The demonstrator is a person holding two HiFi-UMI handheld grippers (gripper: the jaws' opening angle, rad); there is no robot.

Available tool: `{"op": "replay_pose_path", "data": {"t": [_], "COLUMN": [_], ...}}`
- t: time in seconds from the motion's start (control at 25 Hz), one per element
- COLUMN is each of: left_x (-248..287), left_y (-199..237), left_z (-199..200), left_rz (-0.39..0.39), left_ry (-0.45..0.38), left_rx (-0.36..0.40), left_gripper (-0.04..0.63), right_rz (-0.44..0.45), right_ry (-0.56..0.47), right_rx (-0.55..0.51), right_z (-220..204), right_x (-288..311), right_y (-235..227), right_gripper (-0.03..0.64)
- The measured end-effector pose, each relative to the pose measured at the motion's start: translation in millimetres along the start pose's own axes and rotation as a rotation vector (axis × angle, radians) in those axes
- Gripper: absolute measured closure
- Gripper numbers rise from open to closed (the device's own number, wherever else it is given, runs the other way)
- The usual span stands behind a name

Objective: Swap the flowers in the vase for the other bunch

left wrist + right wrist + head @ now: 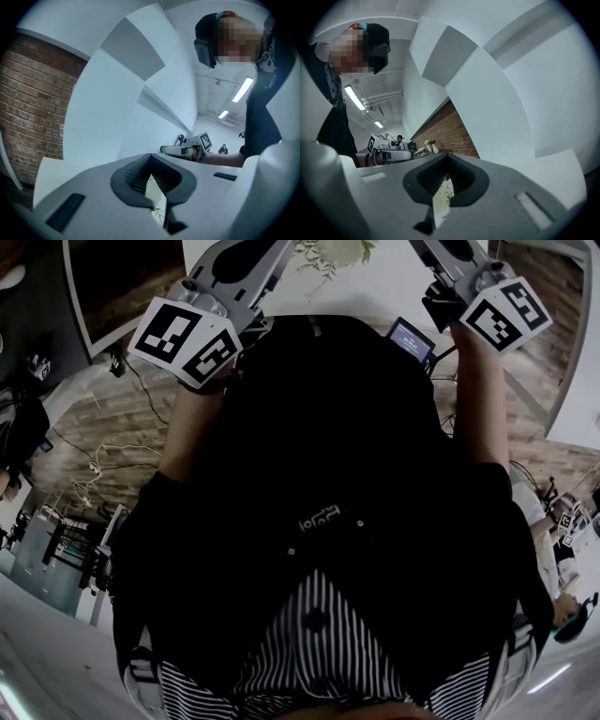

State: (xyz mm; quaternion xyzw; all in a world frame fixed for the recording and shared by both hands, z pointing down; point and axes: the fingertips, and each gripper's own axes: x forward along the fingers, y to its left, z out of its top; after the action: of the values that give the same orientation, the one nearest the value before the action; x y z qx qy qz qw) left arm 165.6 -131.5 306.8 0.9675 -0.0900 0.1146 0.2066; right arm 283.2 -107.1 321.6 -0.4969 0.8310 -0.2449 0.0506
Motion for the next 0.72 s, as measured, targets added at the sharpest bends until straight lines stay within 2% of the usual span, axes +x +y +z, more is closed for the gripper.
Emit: {"op": "replay_pose_path", "data": {"t": [0.28, 0.52, 0.72], "left_x": [15, 9, -4], "left_y": [-6, -5, 3], "left_z": [10, 2, -8], "left_rz": [-0.121, -0.178, -0.189], "left_ry": [0.022, 0.015, 0.013], "left_rx": [0.024, 0.021, 0.012], "left_gripper": [0.589, 0.589, 0.589], "right_rz": [-0.076, -0.133, -0.274], "right_ry": [-0.029, -0.031, 0.004], "right_rx": [0.015, 0.030, 0.030], "right_z": [2, -22, -61], "right_x": [-4, -7, -17], "right_y": [3, 5, -15], "right_gripper": [0.614, 0.614, 0.612]}}
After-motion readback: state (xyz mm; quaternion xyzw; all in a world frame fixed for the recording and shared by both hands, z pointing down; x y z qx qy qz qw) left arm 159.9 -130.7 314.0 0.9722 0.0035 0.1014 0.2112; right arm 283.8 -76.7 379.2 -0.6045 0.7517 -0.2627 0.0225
